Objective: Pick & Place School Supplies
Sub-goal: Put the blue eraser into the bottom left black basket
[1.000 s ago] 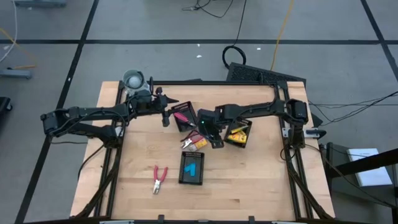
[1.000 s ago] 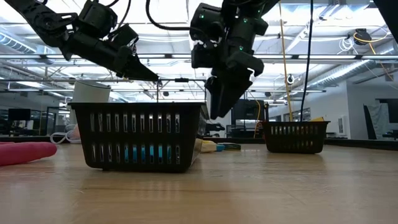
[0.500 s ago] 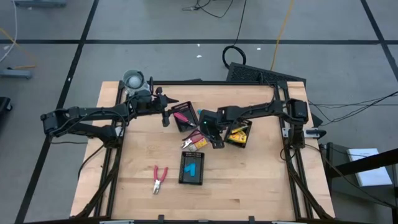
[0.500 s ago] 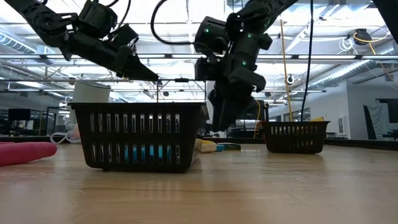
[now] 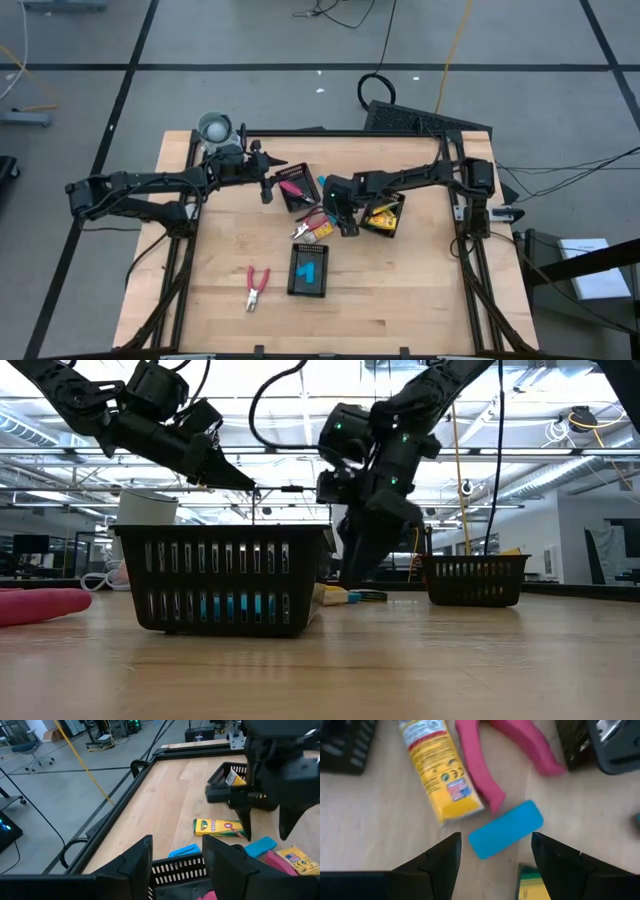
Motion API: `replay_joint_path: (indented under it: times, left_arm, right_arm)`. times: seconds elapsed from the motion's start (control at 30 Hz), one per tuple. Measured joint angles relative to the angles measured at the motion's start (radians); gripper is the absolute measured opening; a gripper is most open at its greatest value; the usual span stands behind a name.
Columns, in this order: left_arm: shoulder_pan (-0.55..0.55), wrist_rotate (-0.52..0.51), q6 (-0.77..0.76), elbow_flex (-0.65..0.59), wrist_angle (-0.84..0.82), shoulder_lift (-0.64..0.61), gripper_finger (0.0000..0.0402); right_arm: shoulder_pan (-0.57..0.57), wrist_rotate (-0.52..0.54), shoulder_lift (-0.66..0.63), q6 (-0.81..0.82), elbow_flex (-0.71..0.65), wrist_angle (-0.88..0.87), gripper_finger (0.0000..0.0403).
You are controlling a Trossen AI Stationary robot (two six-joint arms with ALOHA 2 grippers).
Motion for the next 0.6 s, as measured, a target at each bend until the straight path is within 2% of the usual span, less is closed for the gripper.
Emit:
replay_joint_path:
  times: [0.4, 0.5, 0.6]
  left_arm:
    - [0.006, 0.0, 0.0, 0.0, -0.001, 0.0, 0.0177]
    - [0.005, 0.0, 0.003, 0.0, -0.001, 0.0, 0.0177]
    - [0.005, -0.001, 0.004, 0.0, -0.001, 0.0, 0.0177]
  right_arm:
    - [0.0, 0.026, 0.079, -0.007, 0.002, 0.024, 0.0228]
    - [0.005, 0.03, 0.073, 0.0, 0.002, 0.025, 0.0207]
    - [0.014, 0.033, 0.073, -0.001, 0.001, 0.028, 0.0167]
